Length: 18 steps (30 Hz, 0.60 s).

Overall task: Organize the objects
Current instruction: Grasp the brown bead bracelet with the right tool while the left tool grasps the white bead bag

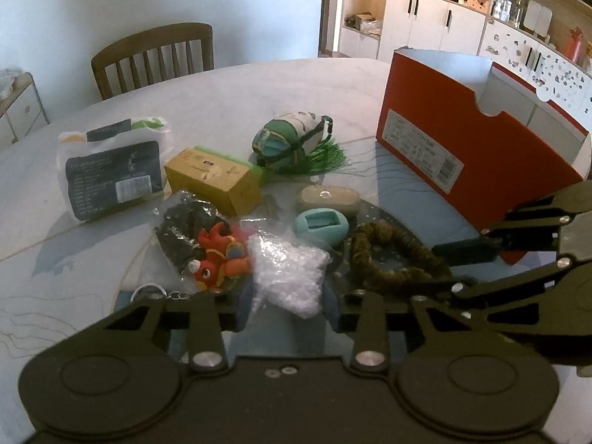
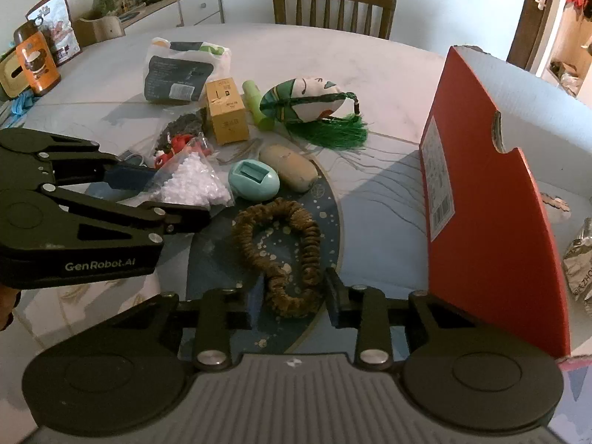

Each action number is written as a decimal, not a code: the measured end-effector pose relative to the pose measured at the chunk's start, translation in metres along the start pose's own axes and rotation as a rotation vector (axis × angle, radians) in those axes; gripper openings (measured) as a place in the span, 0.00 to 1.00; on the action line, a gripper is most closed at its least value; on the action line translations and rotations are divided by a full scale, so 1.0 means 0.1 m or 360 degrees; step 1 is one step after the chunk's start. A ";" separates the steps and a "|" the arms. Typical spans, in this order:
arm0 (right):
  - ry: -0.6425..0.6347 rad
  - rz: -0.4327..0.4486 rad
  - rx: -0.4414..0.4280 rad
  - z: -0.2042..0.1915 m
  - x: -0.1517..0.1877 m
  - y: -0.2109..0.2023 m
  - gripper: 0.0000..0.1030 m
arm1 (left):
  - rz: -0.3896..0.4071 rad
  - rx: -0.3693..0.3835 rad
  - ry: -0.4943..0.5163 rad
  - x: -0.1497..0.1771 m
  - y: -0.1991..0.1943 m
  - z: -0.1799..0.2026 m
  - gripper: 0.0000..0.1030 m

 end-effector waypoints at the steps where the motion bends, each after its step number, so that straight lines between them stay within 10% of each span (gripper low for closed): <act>1: 0.0000 0.0000 0.0005 0.00 0.00 0.00 0.20 | -0.0001 0.0000 0.0001 0.00 -0.01 0.01 0.33; 18: 0.0064 0.0181 -0.0050 -0.05 -0.08 -0.73 0.15 | 0.0012 0.0079 -0.0164 -0.05 -0.48 0.10 0.30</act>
Point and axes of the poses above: each gripper's, at about its wrist camera, not at the fingertips, and y roughly the way its jaws point, z to its right, x to its underside, the point moved 7 cm from there along y, roughly the way its jaws point, and after that the axes turned 4 degrees about -x, right-handed, at the moved point
